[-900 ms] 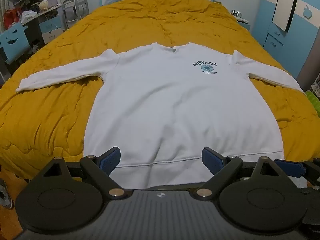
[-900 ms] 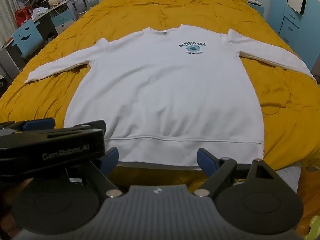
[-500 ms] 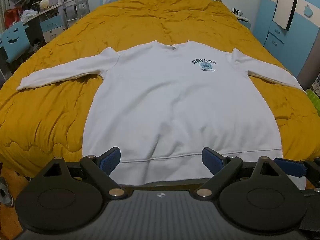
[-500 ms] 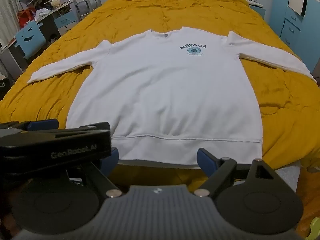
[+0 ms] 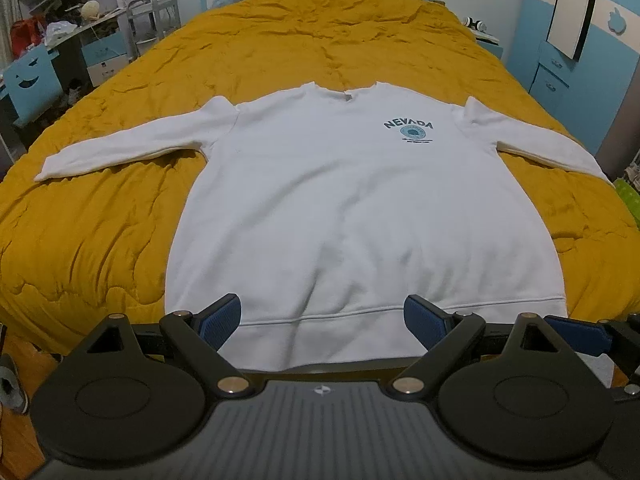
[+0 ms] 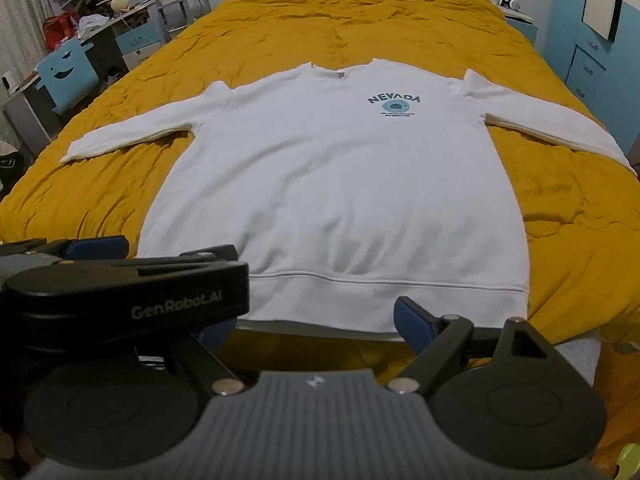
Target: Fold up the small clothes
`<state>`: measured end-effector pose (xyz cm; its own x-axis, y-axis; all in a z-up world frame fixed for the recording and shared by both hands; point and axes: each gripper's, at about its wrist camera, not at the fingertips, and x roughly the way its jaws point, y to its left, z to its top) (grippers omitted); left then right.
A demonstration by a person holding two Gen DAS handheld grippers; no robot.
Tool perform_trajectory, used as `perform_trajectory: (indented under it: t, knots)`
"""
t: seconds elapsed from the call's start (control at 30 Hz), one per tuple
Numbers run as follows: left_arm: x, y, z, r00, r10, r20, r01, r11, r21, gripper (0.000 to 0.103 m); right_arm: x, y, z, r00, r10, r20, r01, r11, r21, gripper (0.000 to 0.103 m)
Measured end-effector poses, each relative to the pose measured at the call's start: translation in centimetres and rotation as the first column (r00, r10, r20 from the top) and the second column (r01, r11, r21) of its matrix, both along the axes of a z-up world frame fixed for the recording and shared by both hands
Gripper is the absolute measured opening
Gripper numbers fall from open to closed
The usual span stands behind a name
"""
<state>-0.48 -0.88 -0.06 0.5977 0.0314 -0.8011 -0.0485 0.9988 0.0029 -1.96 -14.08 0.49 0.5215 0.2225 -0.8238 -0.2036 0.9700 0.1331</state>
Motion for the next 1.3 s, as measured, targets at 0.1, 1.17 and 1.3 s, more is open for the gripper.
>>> perform_trajectory:
  t: [0.1,1.17,1.3]
  knots:
    - [0.2,0.04,-0.06,1.0,0.002,-0.011,-0.002,1.0,-0.008,0.103,0.06,0.02,0.04,1.0,0.001,0.0,-0.001,1.0,-0.004,0.081]
    - [0.46,0.62,-0.61,0.999,0.015,-0.051,-0.016,0.999,-0.03,0.103,0.06,0.78,-0.34,1.0,0.008,-0.014,-0.008,1.0,0.008,0.081]
    - [0.4,0.69,-0.72,0.998,0.016,-0.055,-0.018,0.999,-0.029,0.103,0.28,0.73,-0.5,1.0,0.009,-0.022,-0.008,1.0,0.013,0.081]
